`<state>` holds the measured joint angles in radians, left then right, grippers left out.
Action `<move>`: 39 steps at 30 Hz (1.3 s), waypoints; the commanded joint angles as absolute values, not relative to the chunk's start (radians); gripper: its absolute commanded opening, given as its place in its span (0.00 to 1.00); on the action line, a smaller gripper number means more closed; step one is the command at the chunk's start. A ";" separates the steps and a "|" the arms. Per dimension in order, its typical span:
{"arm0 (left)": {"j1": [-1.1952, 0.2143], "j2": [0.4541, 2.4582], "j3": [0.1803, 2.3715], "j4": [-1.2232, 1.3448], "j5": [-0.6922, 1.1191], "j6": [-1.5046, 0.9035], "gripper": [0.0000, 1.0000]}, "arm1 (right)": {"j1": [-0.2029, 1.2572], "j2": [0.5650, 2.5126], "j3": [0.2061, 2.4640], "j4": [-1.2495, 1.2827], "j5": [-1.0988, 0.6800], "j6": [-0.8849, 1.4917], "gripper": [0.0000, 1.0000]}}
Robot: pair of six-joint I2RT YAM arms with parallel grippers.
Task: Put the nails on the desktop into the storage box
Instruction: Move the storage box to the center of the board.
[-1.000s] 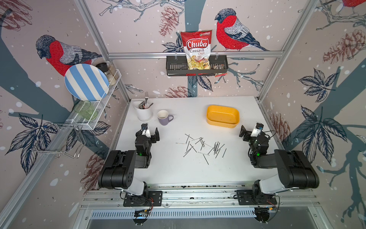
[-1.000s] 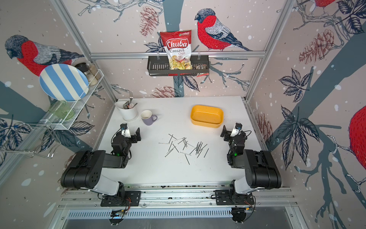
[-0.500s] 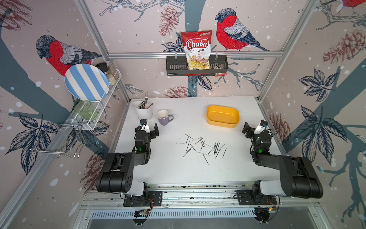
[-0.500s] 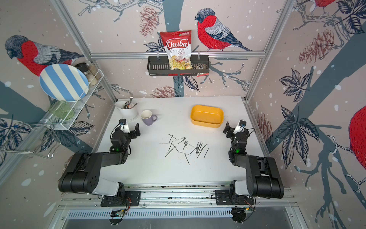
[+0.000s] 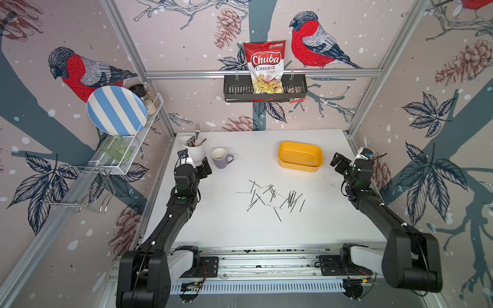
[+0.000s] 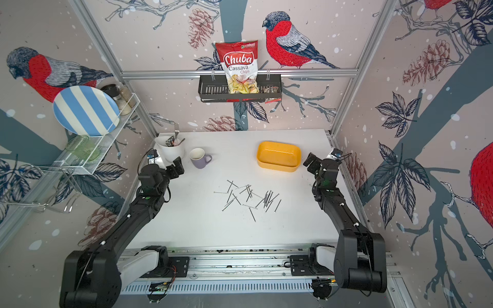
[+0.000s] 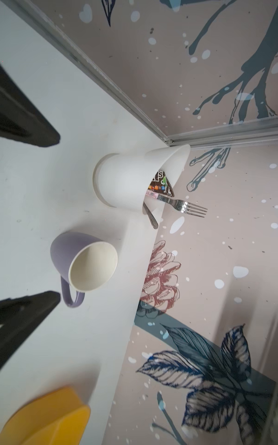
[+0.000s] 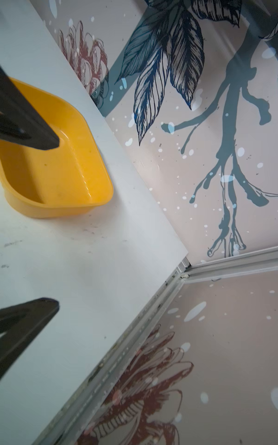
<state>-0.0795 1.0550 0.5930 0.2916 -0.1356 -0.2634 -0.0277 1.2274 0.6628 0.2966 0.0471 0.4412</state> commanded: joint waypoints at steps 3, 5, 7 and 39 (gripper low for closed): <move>-0.189 1.039 0.703 0.057 -0.193 -0.346 0.96 | 0.078 1.288 0.824 -0.020 -0.060 0.497 1.00; -0.231 1.075 0.753 0.011 -0.187 -0.378 0.96 | 0.133 1.326 0.896 -0.107 -0.070 0.483 1.00; -0.280 1.123 0.799 -0.023 -0.188 -0.399 0.96 | 0.189 1.368 0.961 -0.191 -0.079 0.467 1.00; -0.566 1.771 1.343 -0.263 0.066 -0.373 0.92 | 0.039 2.030 1.553 -0.625 0.008 0.436 0.71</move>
<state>-0.5640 1.7611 1.3350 -0.2371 0.0525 -0.3733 0.0402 1.9991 1.5318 -0.6128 0.0174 0.4473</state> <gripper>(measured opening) 0.923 0.719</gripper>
